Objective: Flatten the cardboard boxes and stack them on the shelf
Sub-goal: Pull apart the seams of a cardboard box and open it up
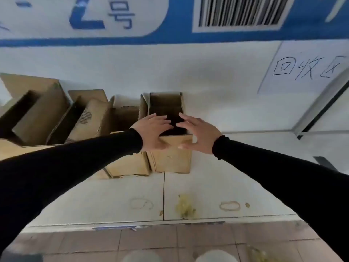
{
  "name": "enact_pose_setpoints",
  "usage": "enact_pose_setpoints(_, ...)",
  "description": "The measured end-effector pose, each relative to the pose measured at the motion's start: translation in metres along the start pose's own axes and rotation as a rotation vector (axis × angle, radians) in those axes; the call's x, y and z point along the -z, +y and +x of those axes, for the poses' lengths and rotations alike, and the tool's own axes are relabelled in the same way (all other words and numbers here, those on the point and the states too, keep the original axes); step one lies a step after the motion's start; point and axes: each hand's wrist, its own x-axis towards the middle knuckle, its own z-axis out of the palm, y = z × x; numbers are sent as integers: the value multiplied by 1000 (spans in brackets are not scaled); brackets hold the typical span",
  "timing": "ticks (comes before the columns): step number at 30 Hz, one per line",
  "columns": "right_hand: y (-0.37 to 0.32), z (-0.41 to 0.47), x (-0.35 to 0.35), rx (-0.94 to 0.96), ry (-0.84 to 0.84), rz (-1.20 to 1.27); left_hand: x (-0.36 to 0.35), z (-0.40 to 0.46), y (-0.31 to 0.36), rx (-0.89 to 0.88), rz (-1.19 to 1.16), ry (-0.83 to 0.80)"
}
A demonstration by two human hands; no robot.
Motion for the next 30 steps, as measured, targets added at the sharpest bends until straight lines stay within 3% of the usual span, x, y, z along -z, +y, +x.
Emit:
enact_pose_setpoints(4,-2,3,-6,-15,11,-73,-7,-6,-3,-1,89,5)
enact_pose_setpoints(11,-7,-11,-4,-130,73,112,-7,-21,-7,102,-192,117)
enact_pose_setpoints(14,-9,-20,17,-194,200,284,17,-24,-4,137,-401,274)
enact_pose_setpoints(18,-12,-36,62,-261,311,501,36,-33,7,139,-937,475)
enact_pose_setpoints(24,-10,-64,115,-316,295,836,21,-55,39,218,-1227,331)
enact_pose_setpoints(30,11,-51,91,-530,303,1079,-16,-54,76,295,-1298,213)
